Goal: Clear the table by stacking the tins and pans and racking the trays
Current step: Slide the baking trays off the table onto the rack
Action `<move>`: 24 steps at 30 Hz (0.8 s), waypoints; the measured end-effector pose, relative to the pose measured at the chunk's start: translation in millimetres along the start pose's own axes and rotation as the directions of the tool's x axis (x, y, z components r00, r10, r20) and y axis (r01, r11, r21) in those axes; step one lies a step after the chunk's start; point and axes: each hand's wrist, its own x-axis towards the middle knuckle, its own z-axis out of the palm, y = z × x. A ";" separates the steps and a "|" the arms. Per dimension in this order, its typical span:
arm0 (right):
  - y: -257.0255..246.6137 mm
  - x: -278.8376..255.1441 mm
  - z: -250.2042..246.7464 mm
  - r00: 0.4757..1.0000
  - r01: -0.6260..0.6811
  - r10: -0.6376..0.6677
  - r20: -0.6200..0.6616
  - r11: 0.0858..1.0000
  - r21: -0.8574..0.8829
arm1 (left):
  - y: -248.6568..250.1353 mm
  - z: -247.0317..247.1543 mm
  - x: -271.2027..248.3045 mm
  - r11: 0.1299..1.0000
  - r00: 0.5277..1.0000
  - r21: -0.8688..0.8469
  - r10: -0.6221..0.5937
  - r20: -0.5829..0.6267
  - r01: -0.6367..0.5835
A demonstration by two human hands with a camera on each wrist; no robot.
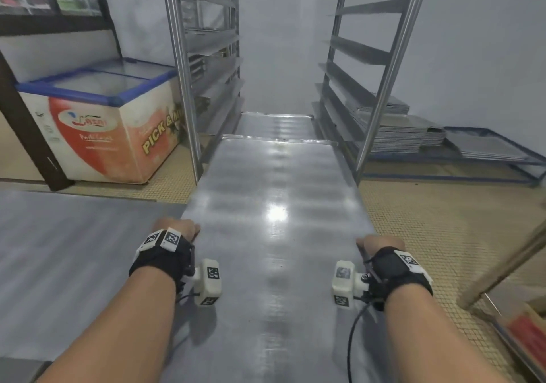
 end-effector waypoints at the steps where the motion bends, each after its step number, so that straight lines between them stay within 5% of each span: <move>1: -2.0 5.1 4.0 1.000 0.004 -0.004 -0.004 1.000 0.007 | 4.6 -0.1 4.4 1.000 1.000 0.003 -0.011 -0.012 0.011; 13: -57.2 70.5 46.2 0.999 -0.037 0.039 -0.033 0.997 0.063 | 67.3 18.4 67.1 0.992 0.998 -0.113 -0.066 -0.020 0.063; 24: -129.2 142.8 82.5 0.999 0.007 -0.006 -0.043 1.000 0.027 | 134.6 41.0 132.4 0.999 0.999 0.042 -0.033 -0.024 0.034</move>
